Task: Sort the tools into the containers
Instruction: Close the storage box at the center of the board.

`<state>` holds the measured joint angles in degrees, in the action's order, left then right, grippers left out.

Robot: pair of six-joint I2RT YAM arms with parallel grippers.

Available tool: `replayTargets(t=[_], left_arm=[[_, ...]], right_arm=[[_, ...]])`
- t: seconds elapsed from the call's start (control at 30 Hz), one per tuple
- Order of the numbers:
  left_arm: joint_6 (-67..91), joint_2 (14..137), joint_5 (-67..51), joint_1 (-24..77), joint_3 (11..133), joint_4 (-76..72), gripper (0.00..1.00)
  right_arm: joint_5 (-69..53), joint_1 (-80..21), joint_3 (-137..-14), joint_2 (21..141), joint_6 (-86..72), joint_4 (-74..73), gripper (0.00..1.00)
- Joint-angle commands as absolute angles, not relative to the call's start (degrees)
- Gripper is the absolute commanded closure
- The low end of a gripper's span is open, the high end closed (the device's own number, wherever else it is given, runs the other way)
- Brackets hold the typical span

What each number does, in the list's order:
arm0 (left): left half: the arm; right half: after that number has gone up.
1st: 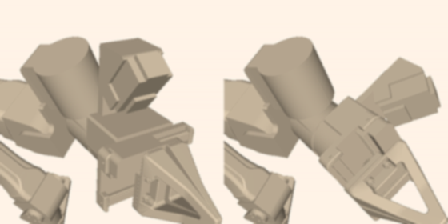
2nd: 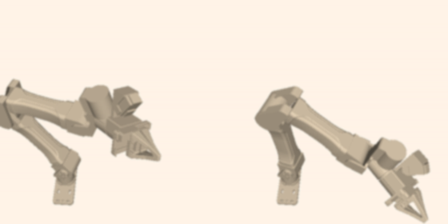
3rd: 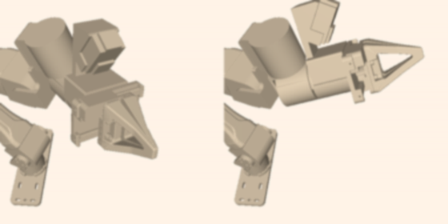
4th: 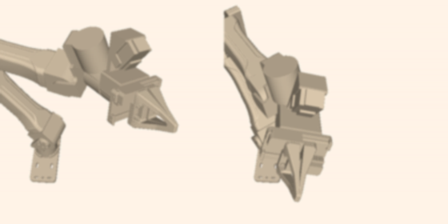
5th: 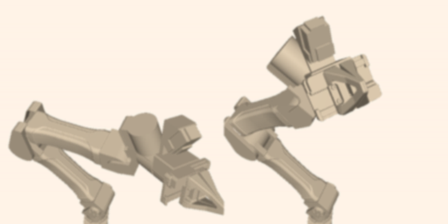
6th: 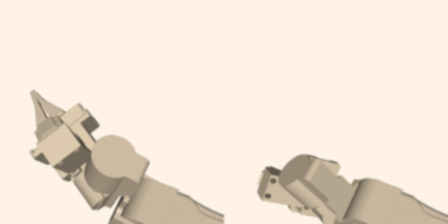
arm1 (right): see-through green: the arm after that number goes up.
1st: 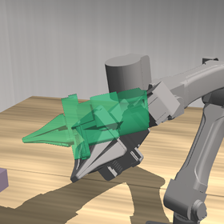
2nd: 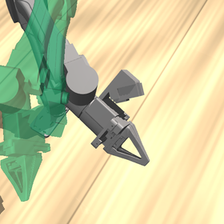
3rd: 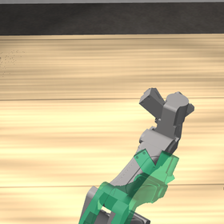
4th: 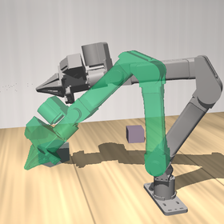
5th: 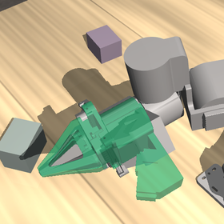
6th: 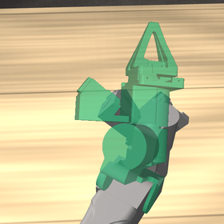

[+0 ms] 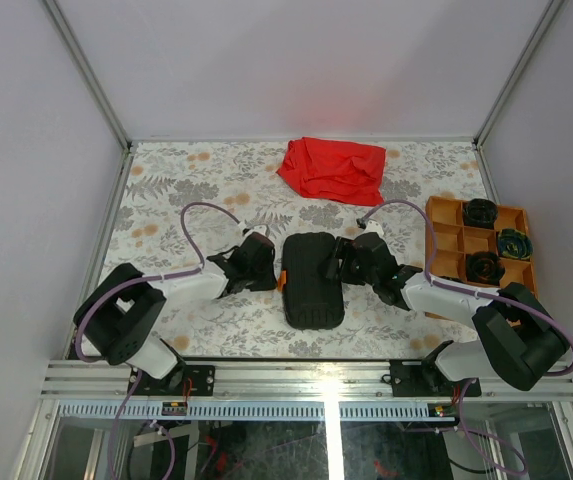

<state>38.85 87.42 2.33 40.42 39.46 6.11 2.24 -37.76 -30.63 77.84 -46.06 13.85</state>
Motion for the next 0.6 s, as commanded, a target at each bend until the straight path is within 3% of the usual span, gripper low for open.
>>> replayTargets(t=[0.0, 0.57], left_arm=[[38.59, 89.98, 1.44, 42.11, 41.14, 2.49, 0.8], [39.88, 89.92, 4.5, 43.78, 41.67, 3.59, 0.81]], right_arm=[[2.81, -38.41, -28.22, 79.89, -43.33, 4.88, 0.36], [4.41, -38.41, -29.06, 77.74, -42.49, 2.24, 0.35]])
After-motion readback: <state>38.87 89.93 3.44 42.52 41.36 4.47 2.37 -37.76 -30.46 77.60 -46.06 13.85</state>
